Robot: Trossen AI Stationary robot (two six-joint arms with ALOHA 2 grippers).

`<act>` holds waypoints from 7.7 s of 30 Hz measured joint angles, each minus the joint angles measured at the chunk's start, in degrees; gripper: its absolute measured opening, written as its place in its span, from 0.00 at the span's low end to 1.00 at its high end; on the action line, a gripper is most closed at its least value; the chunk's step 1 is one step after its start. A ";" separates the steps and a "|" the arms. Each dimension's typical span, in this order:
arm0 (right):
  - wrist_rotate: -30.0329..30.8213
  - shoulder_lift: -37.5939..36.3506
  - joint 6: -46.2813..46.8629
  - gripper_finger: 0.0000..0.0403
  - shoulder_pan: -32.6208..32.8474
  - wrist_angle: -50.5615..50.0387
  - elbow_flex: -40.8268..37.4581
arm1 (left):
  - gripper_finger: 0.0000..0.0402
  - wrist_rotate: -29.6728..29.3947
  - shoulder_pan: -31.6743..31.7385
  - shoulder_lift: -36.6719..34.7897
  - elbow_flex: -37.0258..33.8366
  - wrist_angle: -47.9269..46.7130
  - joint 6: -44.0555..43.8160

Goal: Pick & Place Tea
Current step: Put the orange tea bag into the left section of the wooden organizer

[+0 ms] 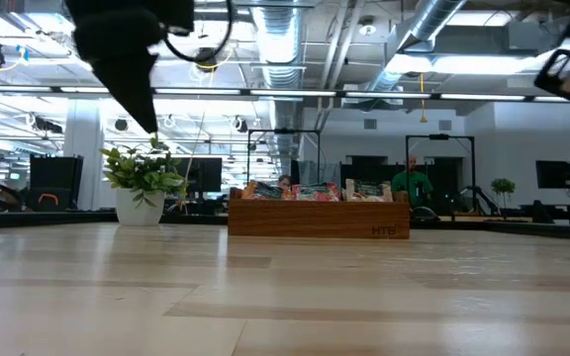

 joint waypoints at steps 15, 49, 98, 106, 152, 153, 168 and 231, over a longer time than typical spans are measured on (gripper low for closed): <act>-7.70 31.47 9.92 0.01 -0.94 -1.15 10.67 | 0.35 -1.32 -7.76 -10.13 -10.84 0.05 -12.83; -10.24 35.36 7.37 0.22 -0.75 -10.14 21.99 | 0.35 -6.57 -13.85 -10.28 -11.39 -3.76 -15.31; 2.07 57.35 8.22 0.21 -1.55 -30.66 34.95 | 0.35 -7.86 -13.89 -10.23 -11.39 -6.67 -14.92; 7.47 57.59 4.23 0.21 -4.04 -36.30 36.45 | 0.35 -7.90 -13.90 -10.23 -11.39 -6.65 -14.92; 6.49 57.33 -7.08 0.21 -8.66 -41.38 41.36 | 0.35 -9.52 -13.91 -10.23 -11.38 -6.71 -14.94; 6.71 57.33 -7.71 0.21 -8.67 -41.19 41.36 | 0.35 -9.52 -13.91 -10.23 -11.37 -6.71 -14.94; 6.05 57.23 -8.08 0.21 -8.47 -34.02 35.64 | 0.35 -9.52 -13.91 -10.23 -11.37 -6.71 -14.92; 13.91 44.41 -30.02 0.00 -16.23 -42.16 51.16 | 0.35 -9.80 -9.38 -10.26 0.97 4.11 4.47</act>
